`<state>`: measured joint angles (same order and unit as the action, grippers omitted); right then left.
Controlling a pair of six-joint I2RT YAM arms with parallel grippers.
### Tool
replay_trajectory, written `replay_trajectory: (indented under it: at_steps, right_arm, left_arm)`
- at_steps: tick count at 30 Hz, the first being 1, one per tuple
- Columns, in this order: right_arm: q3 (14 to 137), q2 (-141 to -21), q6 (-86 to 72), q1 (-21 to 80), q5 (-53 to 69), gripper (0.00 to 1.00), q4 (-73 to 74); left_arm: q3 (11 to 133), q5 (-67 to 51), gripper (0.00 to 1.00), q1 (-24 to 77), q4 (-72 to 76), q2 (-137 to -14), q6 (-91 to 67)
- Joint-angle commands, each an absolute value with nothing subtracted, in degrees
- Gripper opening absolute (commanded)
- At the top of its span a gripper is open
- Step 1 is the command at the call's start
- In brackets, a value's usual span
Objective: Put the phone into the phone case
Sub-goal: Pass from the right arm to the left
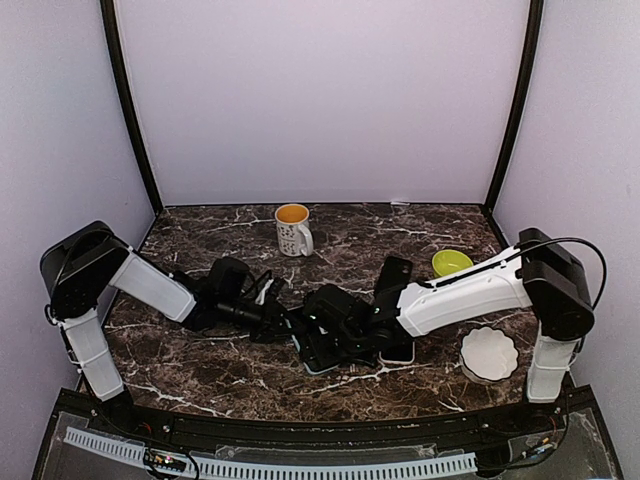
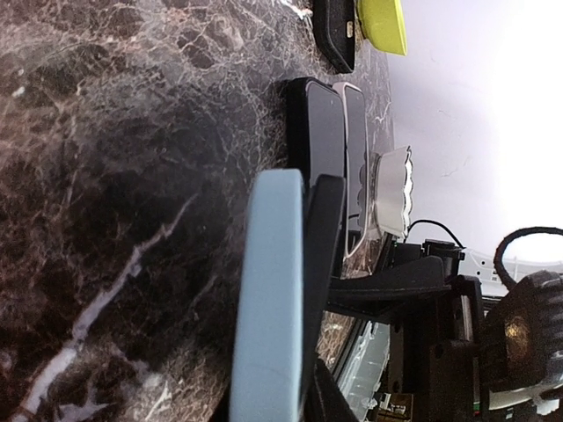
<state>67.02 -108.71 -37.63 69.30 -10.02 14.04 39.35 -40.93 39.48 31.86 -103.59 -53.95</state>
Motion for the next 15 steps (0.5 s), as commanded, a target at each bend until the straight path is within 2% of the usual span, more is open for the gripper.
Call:
replay_trajectory:
  at_steps: [1,3,6,11,15]
  right_arm:
    - [66.3,-108.5,-33.7,69.3,-9.1,0.62,10.5]
    - [65.4,-106.9,-32.5,69.1,-9.5,0.81,10.9]
    - [62.7,-102.9,-29.8,68.3,-9.9,0.98,10.4]
    - [56.2,-94.4,-21.6,66.4,-2.4,0.99,6.2]
    - [51.4,-86.4,-16.1,64.4,5.7,0.98,2.8]
  left_arm:
    - [40.7,-39.7,0.0,40.4,28.7,-103.6,-49.2]
    - [41.7,-38.8,0.0,40.5,25.6,-102.9,-46.0]
    - [43.8,-35.4,0.0,41.0,19.9,-100.1,-36.7]
    - [42.5,-32.5,0.0,42.1,21.0,-92.4,-28.5]
    - [39.8,-37.9,0.0,42.6,27.1,-87.9,-26.4]
